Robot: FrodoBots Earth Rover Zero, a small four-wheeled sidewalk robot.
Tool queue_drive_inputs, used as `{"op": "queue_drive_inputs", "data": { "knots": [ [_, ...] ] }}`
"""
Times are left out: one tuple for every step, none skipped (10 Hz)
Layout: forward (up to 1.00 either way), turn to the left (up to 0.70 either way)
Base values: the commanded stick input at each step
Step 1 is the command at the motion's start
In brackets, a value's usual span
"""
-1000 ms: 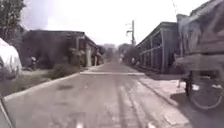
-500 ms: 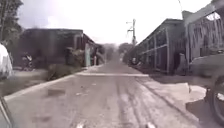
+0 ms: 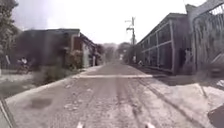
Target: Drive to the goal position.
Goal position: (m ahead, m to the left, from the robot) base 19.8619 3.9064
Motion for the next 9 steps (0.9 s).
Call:
{"op": "queue_drive_inputs", "data": {
  "knots": [
    [1.0, 0.0],
    [1.0, 0.0],
    [1.0, 0.0],
    [1.0, 0.0],
    [1.0, 0.0],
    [1.0, 0.0],
    [1.0, 0.0],
    [1.0, 0.0],
    [1.0, 0.0]
  ]
}}
